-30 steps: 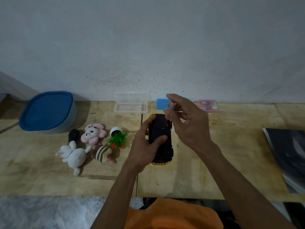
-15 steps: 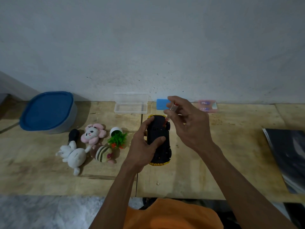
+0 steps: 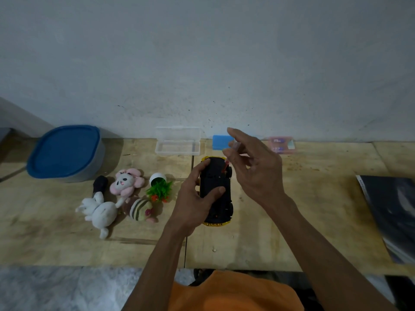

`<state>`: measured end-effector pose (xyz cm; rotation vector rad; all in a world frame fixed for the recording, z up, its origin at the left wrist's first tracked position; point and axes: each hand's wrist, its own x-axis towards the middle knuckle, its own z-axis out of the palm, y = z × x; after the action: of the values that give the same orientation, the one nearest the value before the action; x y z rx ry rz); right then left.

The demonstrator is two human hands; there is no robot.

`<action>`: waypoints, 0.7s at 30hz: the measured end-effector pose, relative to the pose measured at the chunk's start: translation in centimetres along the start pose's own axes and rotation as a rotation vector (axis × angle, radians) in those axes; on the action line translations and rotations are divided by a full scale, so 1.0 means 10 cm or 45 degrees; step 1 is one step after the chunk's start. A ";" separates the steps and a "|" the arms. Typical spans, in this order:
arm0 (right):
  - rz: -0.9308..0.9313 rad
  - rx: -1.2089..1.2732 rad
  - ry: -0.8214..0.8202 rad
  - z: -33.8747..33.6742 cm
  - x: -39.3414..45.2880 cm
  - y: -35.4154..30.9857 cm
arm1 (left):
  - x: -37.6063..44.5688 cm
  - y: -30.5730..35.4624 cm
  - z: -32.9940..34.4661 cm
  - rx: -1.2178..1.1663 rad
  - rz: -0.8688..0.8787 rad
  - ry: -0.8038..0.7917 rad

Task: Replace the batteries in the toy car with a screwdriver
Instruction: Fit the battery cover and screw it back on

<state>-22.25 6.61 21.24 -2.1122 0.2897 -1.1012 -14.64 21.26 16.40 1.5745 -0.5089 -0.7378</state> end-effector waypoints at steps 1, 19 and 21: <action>0.013 0.019 -0.027 0.00 -0.01 -0.01 | 0.00 0.00 -0.01 -0.009 0.000 0.003; -0.006 -0.043 0.031 0.09 -0.04 -0.06 | 0.00 -0.03 -0.08 0.025 0.003 -0.024; 0.037 0.004 -0.002 0.09 -0.05 -0.07 | 0.01 -0.03 -0.08 0.008 -0.002 -0.025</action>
<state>-21.93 7.78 21.10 -2.0994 0.3166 -1.0826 -13.97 21.77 16.16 1.5748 -0.5252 -0.7544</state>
